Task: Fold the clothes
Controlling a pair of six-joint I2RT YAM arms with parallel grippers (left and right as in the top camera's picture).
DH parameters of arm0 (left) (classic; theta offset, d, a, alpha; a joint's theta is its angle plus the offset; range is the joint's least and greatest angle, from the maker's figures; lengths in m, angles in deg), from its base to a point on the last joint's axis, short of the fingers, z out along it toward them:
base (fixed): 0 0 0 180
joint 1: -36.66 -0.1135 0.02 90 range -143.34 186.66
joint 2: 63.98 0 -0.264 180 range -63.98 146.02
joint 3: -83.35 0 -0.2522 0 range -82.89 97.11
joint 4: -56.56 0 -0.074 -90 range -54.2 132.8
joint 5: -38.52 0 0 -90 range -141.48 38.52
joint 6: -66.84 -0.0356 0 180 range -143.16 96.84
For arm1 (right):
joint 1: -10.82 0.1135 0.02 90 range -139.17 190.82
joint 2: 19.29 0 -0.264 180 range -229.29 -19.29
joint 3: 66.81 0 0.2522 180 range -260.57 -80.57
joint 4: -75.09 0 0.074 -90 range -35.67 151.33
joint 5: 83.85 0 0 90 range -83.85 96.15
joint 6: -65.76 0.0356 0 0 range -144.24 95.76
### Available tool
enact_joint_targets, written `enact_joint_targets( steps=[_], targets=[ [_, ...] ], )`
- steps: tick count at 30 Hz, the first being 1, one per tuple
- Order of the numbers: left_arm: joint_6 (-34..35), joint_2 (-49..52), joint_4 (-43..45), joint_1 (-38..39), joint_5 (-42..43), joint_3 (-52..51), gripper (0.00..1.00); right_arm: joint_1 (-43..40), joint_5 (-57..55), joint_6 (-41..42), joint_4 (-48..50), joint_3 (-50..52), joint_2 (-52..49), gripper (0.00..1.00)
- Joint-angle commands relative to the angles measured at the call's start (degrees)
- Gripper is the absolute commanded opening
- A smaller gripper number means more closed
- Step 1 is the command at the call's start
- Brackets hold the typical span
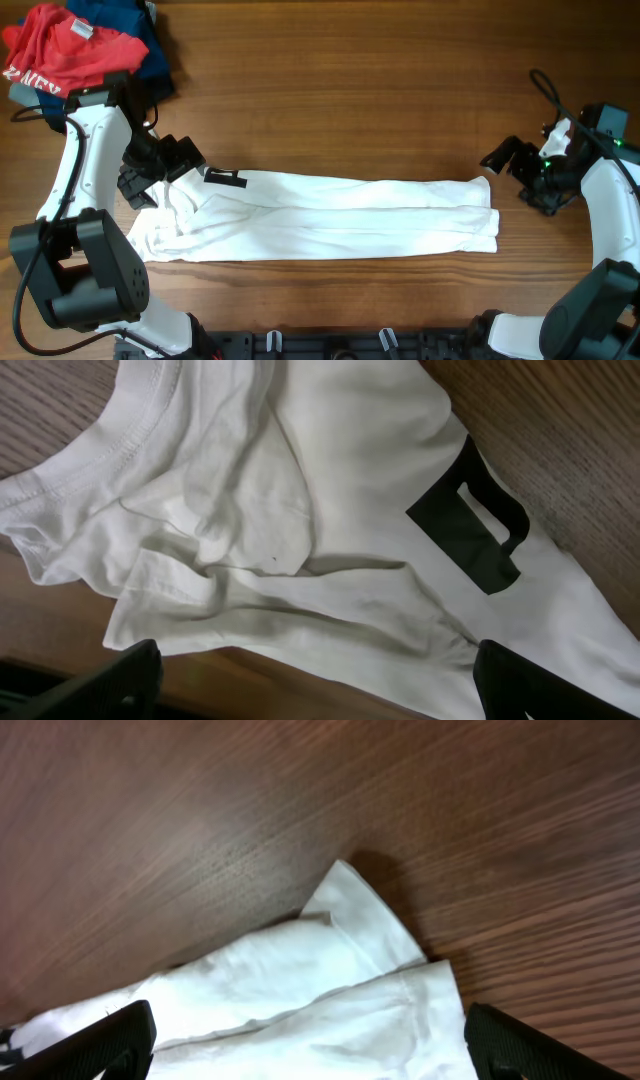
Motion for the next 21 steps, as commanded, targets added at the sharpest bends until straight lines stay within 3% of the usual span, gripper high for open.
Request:
enact_joint_targets(
  steps=[1, 9, 21],
  targets=[
    [-0.70, -0.96, 0.17, 0.28, 0.94, 0.83, 1.00, -1.46, 2.12, -1.84, 1.38, 3.78, -0.66, 1.00],
    [-0.72, -0.94, 0.85, 0.28, 0.94, 0.83, 1.00, -6.73, 0.87, -1.77, 5.01, 8.09, -2.67, 0.99],
    [-0.72, -0.94, 1.05, 0.28, 0.96, 0.83, 1.00, -7.15, 0.94, -0.92, 9.03, 15.23, -2.82, 1.00]
  ],
)
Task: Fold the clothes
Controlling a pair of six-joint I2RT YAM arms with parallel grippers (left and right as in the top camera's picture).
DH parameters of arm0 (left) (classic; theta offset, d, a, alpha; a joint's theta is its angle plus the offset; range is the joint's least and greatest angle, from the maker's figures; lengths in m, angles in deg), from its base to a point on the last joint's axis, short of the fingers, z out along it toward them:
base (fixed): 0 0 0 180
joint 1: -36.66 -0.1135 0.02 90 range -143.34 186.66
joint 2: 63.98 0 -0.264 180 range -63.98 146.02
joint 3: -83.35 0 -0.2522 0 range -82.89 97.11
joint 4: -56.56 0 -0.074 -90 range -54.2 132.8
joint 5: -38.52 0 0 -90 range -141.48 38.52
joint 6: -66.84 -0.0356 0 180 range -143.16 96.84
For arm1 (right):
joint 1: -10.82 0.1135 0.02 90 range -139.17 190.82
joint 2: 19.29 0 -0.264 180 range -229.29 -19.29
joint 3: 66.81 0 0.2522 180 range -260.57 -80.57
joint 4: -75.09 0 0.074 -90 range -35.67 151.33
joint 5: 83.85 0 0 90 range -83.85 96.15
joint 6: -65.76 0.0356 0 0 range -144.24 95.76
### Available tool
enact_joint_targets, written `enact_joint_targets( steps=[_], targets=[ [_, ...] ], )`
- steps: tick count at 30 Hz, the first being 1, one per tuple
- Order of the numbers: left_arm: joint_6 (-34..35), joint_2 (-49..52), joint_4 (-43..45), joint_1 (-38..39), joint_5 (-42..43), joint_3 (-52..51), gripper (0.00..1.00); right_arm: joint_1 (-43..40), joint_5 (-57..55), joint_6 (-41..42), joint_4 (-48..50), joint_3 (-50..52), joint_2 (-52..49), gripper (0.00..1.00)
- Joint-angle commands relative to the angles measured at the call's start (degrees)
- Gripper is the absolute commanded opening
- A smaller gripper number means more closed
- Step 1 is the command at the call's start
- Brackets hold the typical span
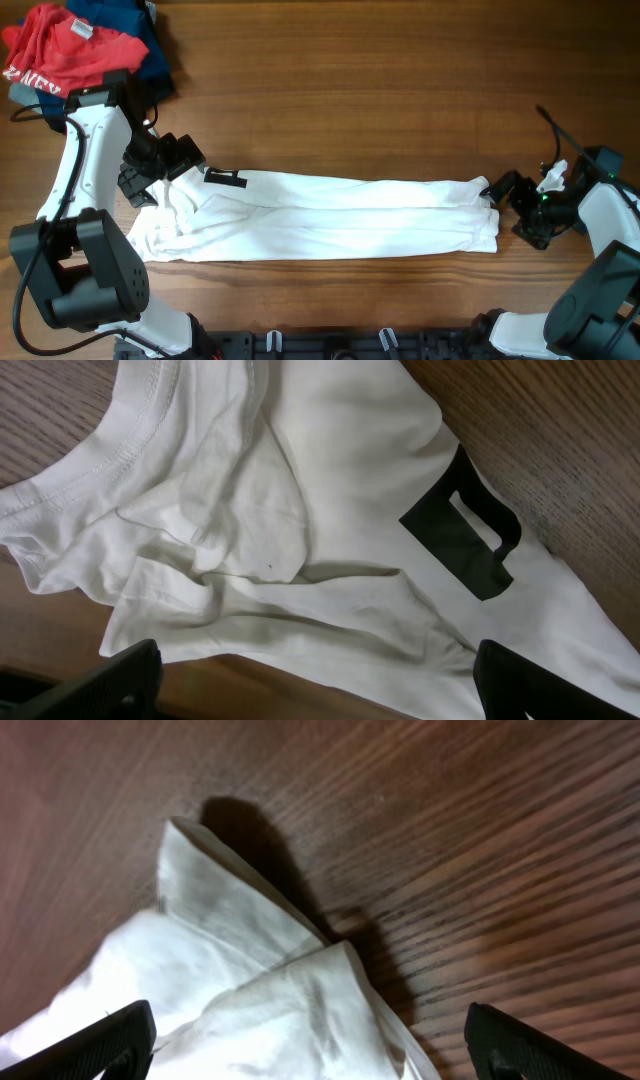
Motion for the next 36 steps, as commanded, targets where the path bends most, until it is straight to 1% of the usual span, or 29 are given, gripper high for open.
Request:
enact_joint_targets(
  steps=[1, 6, 12, 15, 16, 18, 20, 21, 23, 24, 26, 27, 31, 32, 36],
  targets=[
    [-0.72, -0.94, 0.17, 0.28, 0.92, 0.85, 1.00, -0.13, 0.48, 0.42, 2.01, 3.69, -0.76, 1.00],
    [-0.72, -0.94, 0.17, 0.28, 0.92, 0.79, 1.00, -0.13, 3.19, 0.48, 4.13, 7.45, -0.76, 1.00],
    [-0.70, -0.94, 0.85, 0.28, 0.92, 0.31, 1.00, 0.17, 4.74, 0.33, 4.87, 8.68, -0.76, 0.99],
    [-0.68, -0.94, 1.75, 0.28, 0.94, -0.63, 1.00, 2.03, 5.66, 0.37, 4.98, 8.70, -0.76, 0.95],
    [-0.66, -0.94, 1.97, 0.28, 0.92, -0.87, 1.00, 2.86, 5.68, 0.57, 4.98, 8.70, -0.76, 0.90],
    [-0.66, -0.92, 1.99, 0.28, 0.92, -0.94, 1.00, 4.57, 5.66, 0.59, 4.96, 8.70, -0.74, 0.88],
    [-0.68, -0.92, 2.03, 0.28, 0.92, -0.94, 1.00, 6.14, 5.62, 2.12, 5.07, 8.70, -0.76, 0.84],
    [-0.68, -0.92, 2.08, 0.28, 0.92, -0.94, 1.00, 6.60, 5.68, 2.56, 5.11, 8.70, -0.74, 0.81],
    [-0.68, -0.92, 2.10, 0.28, 0.92, -0.96, 1.00, 7.19, 5.64, 3.58, 5.09, 8.70, -0.74, 0.65],
    [-0.68, -0.92, 2.10, 0.28, 0.92, -0.96, 1.00, 7.28, 5.62, 3.63, 5.07, 8.70, -0.74, 0.61],
    [-0.70, -0.92, 2.10, 0.28, 0.92, -0.98, 1.00, 7.28, 5.44, 4.04, 4.94, 8.63, -0.74, 0.45],
    [-0.70, -0.92, 2.10, 0.28, 0.92, -0.98, 1.00, 7.28, 5.05, 4.74, 4.94, 8.59, -0.74, 0.40],
    [-0.70, -0.92, 2.10, 0.28, 0.90, -0.98, 1.00, 7.28, -0.66, 6.34, 3.41, 6.71, -0.74, 0.04],
    [-0.70, -0.92, 2.10, 0.28, 0.90, -0.98, 1.00, 7.28, -3.06, 7.74, 2.23, 5.68, -0.74, 0.04],
    [-0.70, -0.92, 2.10, 0.28, 0.90, -0.98, 1.00, 7.28, -8.41, 8.96, -2.01, 1.31, -0.57, 0.04]
  ],
)
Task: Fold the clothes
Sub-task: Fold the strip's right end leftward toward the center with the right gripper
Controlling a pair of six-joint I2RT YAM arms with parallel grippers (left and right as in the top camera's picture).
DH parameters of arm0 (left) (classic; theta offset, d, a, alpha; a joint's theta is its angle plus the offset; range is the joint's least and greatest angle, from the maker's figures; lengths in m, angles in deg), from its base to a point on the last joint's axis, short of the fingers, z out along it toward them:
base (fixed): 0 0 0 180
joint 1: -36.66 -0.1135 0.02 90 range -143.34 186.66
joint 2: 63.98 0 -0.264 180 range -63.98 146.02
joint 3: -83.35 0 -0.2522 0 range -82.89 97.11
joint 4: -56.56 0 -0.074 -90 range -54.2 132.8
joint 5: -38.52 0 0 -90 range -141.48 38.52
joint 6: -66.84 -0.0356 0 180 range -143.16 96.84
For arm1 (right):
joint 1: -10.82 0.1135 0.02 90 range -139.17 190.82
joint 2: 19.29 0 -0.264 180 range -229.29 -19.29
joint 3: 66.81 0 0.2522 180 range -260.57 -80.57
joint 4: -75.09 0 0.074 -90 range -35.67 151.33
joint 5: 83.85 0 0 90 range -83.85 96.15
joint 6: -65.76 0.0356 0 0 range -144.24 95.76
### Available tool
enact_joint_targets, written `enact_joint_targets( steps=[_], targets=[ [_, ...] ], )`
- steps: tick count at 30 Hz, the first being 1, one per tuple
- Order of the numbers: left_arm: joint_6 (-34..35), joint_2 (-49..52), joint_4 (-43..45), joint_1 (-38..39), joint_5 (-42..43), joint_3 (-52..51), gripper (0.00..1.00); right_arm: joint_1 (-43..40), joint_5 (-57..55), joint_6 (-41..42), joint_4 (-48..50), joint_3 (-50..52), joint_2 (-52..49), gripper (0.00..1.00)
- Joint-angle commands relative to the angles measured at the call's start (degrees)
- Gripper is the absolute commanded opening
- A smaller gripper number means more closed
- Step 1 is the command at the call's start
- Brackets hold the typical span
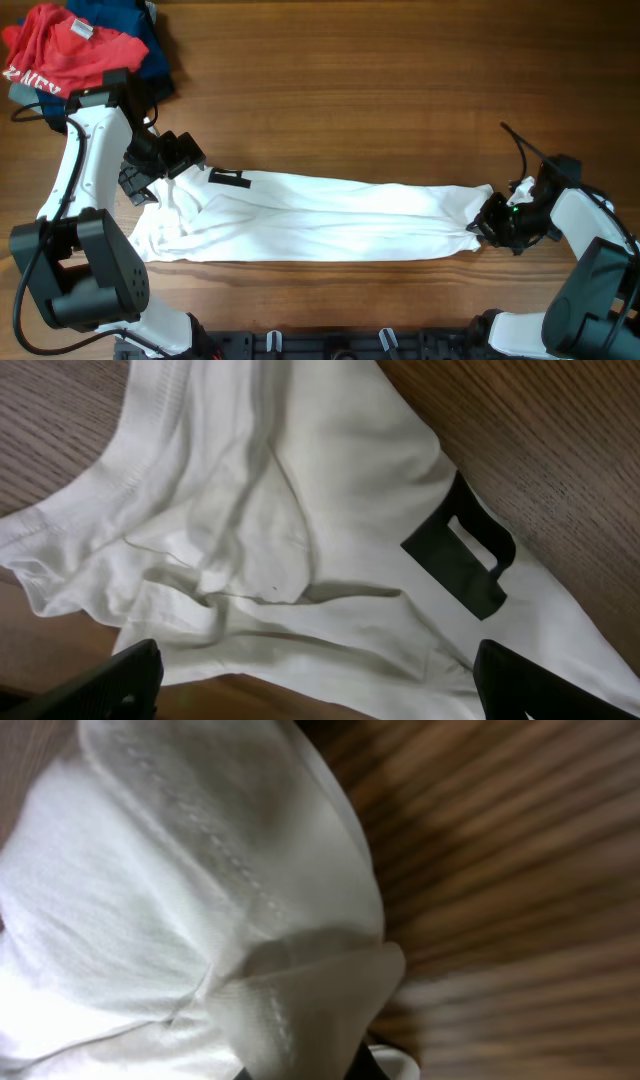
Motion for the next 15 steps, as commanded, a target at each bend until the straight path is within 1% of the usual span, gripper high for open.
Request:
enact_joint_targets(
  steps=[1, 6, 10, 15],
  targets=[
    [-0.70, -0.92, 0.02, 0.28, 0.92, -0.55, 1.00, 0.13, -8.66, 3.28, -3.32, -5.92, -0.37, 0.04],
    [-0.68, -0.92, 0.13, 0.28, 0.92, -0.55, 1.00, 2.32, -8.94, 4.28, -6.84, -9.31, 1.97, 0.04],
    [-0.66, -0.92, 0.28, 0.28, 0.92, -0.55, 1.00, 9.64, -15.08, 8.13, -7.98, -9.31, 3.56, 0.04],
    [-0.66, -0.92, 0.24, 0.28, 0.92, -0.55, 1.00, 21.64, -22.25, 14.43, -8.55, -9.31, 3.54, 0.04]
  ],
)
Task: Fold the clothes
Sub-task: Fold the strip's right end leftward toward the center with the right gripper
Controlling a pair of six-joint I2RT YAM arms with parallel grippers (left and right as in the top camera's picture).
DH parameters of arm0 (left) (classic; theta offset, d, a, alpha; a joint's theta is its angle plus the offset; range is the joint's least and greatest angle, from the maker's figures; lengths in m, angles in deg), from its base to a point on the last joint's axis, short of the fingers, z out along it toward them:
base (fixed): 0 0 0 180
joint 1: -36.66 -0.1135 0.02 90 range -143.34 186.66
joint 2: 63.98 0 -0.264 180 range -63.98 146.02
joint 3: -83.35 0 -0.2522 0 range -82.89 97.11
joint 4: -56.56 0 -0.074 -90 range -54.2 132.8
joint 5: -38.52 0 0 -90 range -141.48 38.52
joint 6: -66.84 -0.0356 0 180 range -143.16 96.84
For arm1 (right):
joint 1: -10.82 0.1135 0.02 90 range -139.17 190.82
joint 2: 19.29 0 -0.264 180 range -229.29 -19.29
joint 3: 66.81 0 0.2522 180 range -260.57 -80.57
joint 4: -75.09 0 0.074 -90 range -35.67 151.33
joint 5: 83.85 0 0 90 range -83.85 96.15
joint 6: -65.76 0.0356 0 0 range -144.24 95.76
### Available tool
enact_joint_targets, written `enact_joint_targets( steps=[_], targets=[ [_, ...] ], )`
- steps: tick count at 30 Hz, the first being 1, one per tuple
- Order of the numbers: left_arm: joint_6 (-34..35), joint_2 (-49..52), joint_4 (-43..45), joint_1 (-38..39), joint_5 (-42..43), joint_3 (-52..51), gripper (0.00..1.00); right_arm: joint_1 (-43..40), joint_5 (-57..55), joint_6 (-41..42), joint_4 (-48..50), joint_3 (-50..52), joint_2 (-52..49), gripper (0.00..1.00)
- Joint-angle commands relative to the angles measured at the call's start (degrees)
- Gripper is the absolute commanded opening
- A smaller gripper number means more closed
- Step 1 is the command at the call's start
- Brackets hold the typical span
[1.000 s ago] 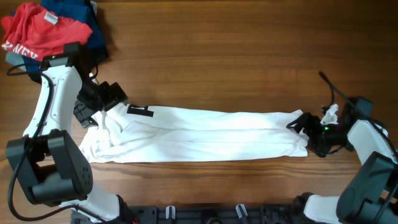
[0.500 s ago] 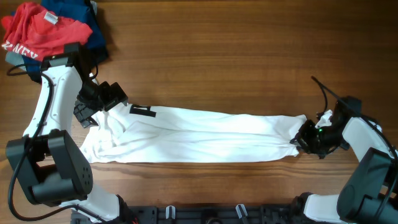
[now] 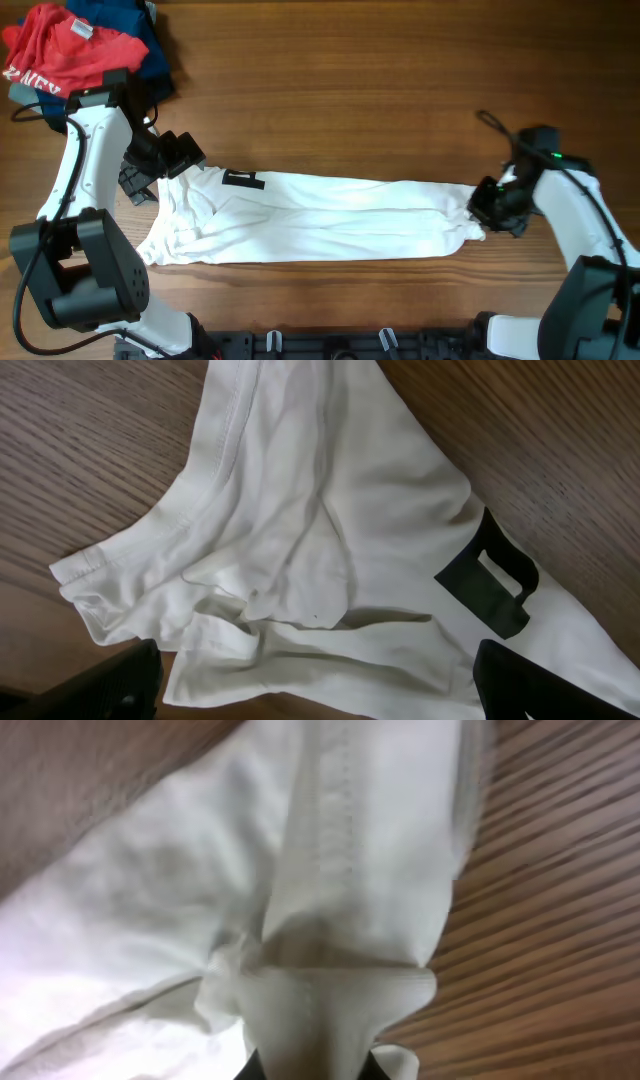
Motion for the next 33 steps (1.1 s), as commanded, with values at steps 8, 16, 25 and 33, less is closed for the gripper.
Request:
enact_joint_targets(
  steps=[8, 16, 25, 33],
  targets=[
    [-0.66, -0.92, 0.20, 0.28, 0.92, -0.55, 1.00, 22.64, -9.16, 12.35, -0.57, -0.96, 1.11, 0.04],
    [-0.66, -0.92, 0.17, 0.28, 0.92, -0.55, 1.00, 28.46, -12.90, 14.40, 0.48, -0.96, 1.11, 0.04],
    [-0.68, -0.92, 0.15, 0.28, 0.92, -0.55, 1.00, 26.14, -24.24, 18.43, -7.21, -4.13, 1.14, 0.04],
    [-0.46, -0.92, 0.17, 0.28, 0.92, -0.55, 1.00, 25.35, -26.43, 16.74, -15.10, -12.39, 1.11, 0.04]
  ],
)
